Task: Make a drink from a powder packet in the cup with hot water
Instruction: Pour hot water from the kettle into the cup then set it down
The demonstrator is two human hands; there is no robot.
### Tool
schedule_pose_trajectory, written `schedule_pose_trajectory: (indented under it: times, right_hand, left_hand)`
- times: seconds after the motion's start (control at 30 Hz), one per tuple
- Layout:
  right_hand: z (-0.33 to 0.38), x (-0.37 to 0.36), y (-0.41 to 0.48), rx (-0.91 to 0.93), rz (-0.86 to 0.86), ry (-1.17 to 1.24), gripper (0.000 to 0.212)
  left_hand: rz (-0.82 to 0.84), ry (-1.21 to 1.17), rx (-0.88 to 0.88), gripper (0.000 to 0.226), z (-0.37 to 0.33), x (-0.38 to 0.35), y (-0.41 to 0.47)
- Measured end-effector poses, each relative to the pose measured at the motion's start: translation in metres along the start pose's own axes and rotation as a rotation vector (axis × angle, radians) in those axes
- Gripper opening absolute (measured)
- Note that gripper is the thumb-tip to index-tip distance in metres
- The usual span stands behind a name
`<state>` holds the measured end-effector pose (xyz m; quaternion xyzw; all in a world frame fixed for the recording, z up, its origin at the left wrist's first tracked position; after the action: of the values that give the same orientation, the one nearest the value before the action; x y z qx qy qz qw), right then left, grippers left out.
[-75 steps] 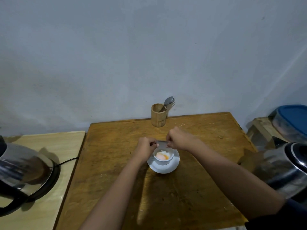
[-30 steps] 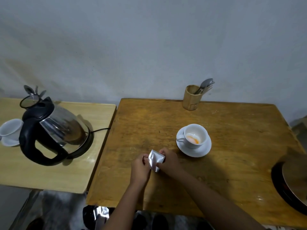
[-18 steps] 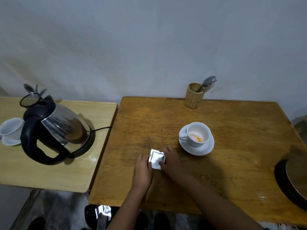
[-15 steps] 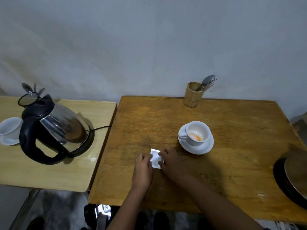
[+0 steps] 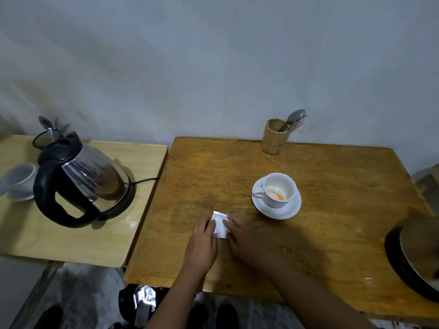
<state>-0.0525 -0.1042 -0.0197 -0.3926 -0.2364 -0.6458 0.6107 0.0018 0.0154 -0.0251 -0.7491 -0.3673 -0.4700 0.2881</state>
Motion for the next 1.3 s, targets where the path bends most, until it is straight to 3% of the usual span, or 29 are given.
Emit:
schedule_pose_trajectory:
  times: [0.1, 0.27, 0.43, 0.77, 0.9, 1.03, 1.3]
  right_hand:
    - [-0.001, 0.012, -0.007, 0.041, -0.043, 0.044, 0.052]
    - [-0.005, 0.063, -0.024, 0.124, -0.304, 0.209, 0.040]
    - [-0.034, 0.159, -0.067, 0.022, -0.510, 0.266, 0.033]
    - [-0.107, 0.320, -0.236, -0.356, -1.307, 0.096, 0.022]
    - [-0.133, 0.326, -0.306, -0.572, -1.575, 0.163, 0.021]
    - [-0.158, 0.292, -0.345, -0.735, -1.732, 0.401, 0.023]
    - [-0.175, 0.234, -0.343, -0.942, -1.842, 0.824, 0.035]
  left_hand:
    - [0.033, -0.014, 0.035, 0.044, -0.005, 0.005, 0.005]
    - [0.068, -0.046, 0.094, 0.033, -0.020, 0.018, 0.024]
    - [-0.005, -0.153, 0.076, 0.028, -0.069, 0.031, 0.051]
    - [-0.007, -0.473, 0.133, 0.032, -0.136, 0.018, 0.079]
    - [0.003, -0.544, 0.260, 0.034, -0.145, 0.010, 0.082]
    - [-0.026, -0.558, 0.312, 0.036, -0.150, 0.008, 0.083]
    - [-0.006, -0.513, 0.245, 0.032, -0.147, 0.004, 0.089]
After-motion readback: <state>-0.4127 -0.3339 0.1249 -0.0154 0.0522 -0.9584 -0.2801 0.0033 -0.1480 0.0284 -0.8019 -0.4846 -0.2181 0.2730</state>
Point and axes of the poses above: each hand's wrist, its own y-axis towards the middle knuckle, its own x-axis out of the back of the hand, z = x × y, the point moved 4 cm from there along y, towards the middle knuckle, and after that the axes turned 8 degrees about y, right-handed, at the moved point
